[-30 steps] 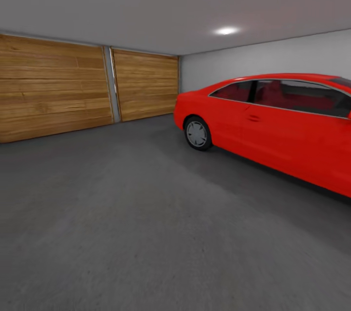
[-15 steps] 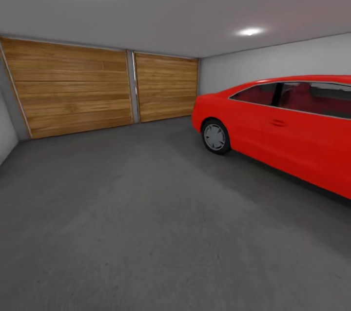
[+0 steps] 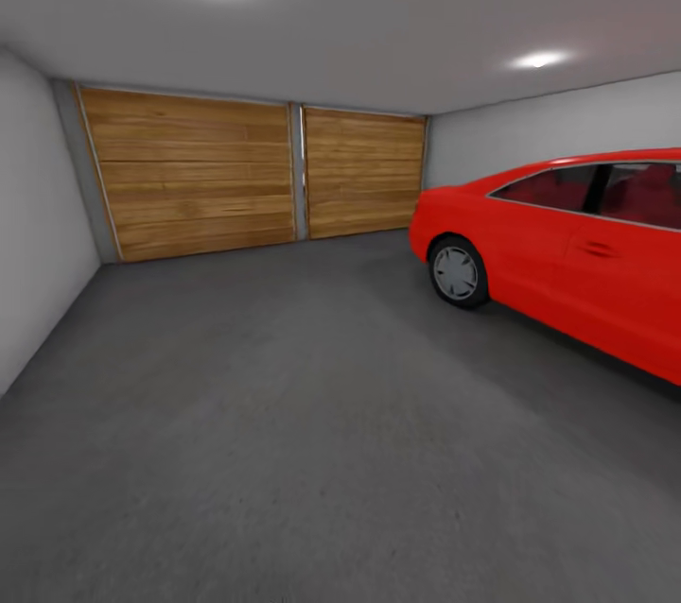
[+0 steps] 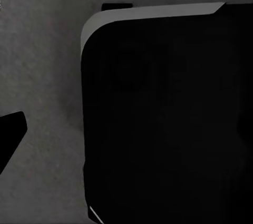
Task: Move the two storage containers from the living room to the garage. In the garage, place one container on the floor and stack the other container on top of it (either order is fine).
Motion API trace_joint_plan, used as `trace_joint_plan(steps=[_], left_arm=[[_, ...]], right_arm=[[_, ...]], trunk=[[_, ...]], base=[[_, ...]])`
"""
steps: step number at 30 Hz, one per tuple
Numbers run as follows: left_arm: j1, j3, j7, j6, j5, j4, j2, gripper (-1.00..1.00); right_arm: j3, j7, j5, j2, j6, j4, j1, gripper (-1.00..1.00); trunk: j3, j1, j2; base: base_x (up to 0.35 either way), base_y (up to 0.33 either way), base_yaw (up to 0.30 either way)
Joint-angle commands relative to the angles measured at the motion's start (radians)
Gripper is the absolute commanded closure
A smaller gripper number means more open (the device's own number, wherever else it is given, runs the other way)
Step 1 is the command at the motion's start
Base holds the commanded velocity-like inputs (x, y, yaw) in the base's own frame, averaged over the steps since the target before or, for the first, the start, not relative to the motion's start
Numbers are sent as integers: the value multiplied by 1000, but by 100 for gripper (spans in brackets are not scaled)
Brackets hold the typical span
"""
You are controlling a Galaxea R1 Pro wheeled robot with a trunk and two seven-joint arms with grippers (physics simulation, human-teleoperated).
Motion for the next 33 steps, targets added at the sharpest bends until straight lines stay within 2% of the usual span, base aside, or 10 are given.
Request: trace_joint_plan(steps=[1,33], left_arm=[[0,0,0,-2,0,0,0,-100],[0,0,0,-2,0,0,0,-100]], right_arm=[[2,0,-2,0,-4,1,0,-100],[2,0,-2,0,-5,2,0,-100]], trunk=[[0,0,0],[21,0,0]], base=[[0,0,278],[0,0,278]])
